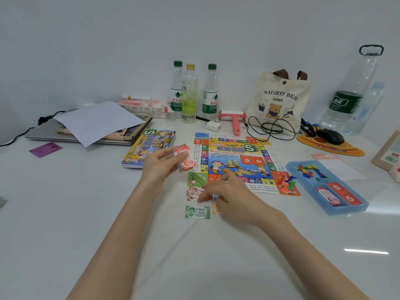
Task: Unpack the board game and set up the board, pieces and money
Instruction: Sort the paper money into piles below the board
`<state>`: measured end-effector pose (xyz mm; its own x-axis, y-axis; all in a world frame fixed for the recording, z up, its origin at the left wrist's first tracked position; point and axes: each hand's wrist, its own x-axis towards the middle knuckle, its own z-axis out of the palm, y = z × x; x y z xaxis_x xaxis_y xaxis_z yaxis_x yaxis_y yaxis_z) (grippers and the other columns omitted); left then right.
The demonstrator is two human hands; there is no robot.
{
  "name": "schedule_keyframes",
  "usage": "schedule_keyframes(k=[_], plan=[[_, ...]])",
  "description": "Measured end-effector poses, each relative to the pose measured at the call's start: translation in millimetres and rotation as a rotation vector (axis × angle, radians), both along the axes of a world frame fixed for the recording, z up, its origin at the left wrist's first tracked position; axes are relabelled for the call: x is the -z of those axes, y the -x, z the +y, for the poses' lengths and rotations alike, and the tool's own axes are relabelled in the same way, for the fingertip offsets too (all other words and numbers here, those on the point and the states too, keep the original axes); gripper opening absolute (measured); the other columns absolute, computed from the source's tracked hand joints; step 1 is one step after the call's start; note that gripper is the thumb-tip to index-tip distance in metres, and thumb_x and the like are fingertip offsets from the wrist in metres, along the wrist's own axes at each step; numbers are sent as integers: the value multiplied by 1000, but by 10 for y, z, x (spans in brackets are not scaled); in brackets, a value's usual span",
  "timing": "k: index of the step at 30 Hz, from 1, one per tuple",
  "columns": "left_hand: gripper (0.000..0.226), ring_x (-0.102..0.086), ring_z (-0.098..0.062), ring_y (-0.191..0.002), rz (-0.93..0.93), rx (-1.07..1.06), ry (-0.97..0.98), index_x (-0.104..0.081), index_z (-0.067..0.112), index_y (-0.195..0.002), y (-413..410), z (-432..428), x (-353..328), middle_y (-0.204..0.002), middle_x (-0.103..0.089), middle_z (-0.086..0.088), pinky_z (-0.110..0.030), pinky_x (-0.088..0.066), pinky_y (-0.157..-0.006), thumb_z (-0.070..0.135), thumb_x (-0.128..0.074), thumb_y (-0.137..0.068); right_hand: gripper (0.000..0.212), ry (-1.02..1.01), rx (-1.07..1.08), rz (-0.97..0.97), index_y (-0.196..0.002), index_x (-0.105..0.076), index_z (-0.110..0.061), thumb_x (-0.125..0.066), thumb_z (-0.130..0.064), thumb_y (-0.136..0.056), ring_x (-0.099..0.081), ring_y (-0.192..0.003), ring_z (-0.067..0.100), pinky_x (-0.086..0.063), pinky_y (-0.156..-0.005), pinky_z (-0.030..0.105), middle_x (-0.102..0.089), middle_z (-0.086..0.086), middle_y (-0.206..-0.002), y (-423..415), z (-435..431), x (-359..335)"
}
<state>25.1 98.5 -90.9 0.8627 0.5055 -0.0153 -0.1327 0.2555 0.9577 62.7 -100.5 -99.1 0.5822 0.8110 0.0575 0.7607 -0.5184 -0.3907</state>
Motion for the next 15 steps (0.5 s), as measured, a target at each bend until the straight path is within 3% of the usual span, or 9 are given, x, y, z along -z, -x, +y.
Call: schedule_keyframes(k=[5,8,11,13,15], plan=[[25,-71,-11,-72,0,0,1,-70,9,-103,9,-10,-13,-88,-75,-5,-18,-56,-63,1,-73,-79,56,10,-17,-14,-111,-66,-38,-42,4,-84,-26,-95,9,-26,-87,30,-59,-23,-123,34,-7,-38],[24,-71,-12,-73,1,-2,-2,-70,9,-103,10,-9,-12,-90,-75,-6,-19,-56,-64,1,-73,-80,49,-35,10,-20,-112,-63,-38,-43,-1,-87,-29,-95,11,-28,-83,31,-61,-19,-110,39,1,-69],[23,-71,-12,-74,-1,2,-3,-71,11,-101,8,-8,-14,-87,-75,-4,-19,-57,-66,2,-73,-79,26,-86,95,-63,-117,-60,-37,-52,-25,-95,-31,-107,14,-27,-95,34,-58,-16,-105,14,45,-104],[22,-71,-11,-71,-4,0,2,-71,12,-98,3,-13,-17,-82,-75,-1,-19,-56,-64,1,-72,-80,28,-22,129,-126,-119,-59,-37,-57,-41,-92,-28,-105,11,-27,-99,35,-54,-12,-113,-11,96,-110],[21,-71,-10,-70,-6,0,7,-70,11,-97,6,-19,-24,-81,-75,-1,-18,-55,-62,0,-72,-80,37,35,141,-139,-121,-59,-37,-60,-51,-87,-24,-100,9,-26,-93,33,-50,-10,-111,-28,156,-120]])
